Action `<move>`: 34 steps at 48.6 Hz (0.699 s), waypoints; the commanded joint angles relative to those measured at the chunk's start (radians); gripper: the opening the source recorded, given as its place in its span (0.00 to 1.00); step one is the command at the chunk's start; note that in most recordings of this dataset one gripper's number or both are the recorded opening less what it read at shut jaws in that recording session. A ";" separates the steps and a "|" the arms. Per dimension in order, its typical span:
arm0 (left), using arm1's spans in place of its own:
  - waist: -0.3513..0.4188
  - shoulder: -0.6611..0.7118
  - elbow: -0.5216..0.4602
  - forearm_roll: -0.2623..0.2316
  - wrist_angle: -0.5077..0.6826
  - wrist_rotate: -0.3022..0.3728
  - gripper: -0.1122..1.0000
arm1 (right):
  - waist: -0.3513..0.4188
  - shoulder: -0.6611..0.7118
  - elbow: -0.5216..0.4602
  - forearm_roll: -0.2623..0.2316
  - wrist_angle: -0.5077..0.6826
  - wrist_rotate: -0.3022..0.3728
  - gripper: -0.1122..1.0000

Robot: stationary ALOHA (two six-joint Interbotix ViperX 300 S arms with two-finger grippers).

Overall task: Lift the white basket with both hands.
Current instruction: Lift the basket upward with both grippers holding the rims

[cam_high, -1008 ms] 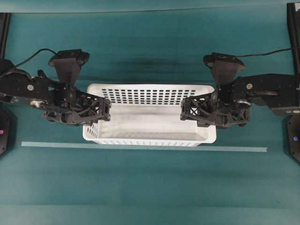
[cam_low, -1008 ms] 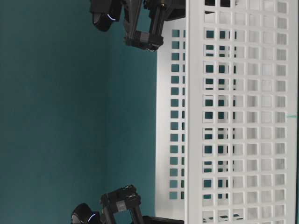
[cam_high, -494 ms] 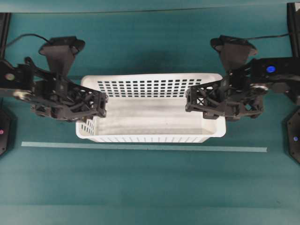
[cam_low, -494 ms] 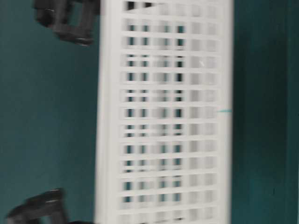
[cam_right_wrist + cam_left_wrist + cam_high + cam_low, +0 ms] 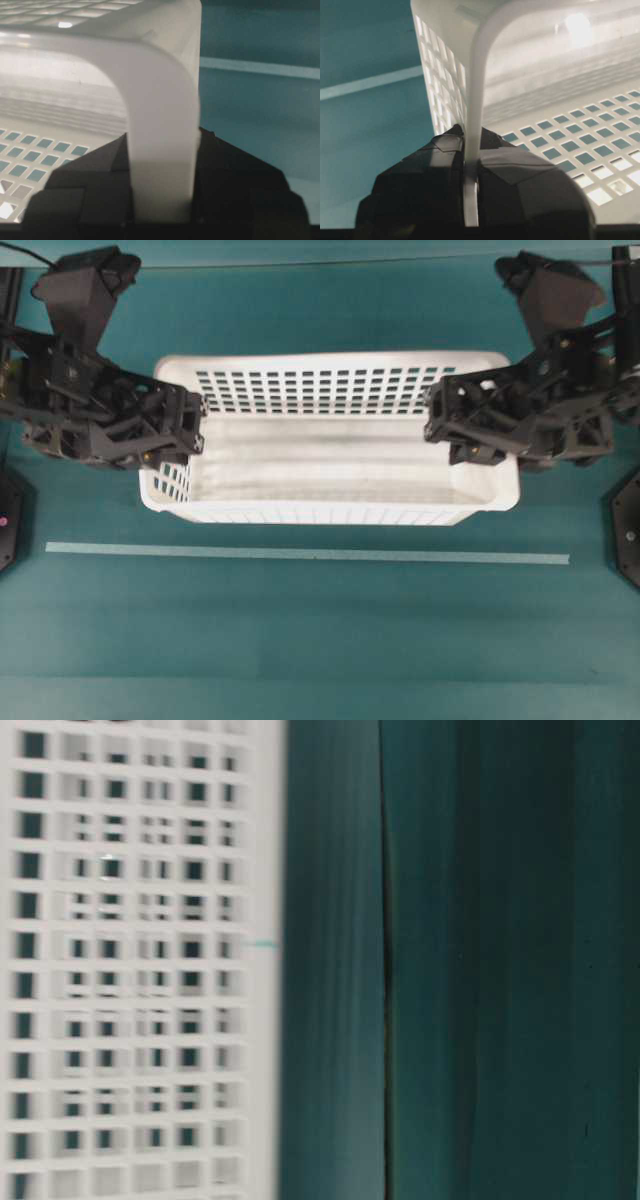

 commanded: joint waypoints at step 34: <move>0.003 0.101 -0.459 0.006 0.337 0.129 0.09 | 0.006 0.025 -0.367 -0.058 0.341 -0.044 0.28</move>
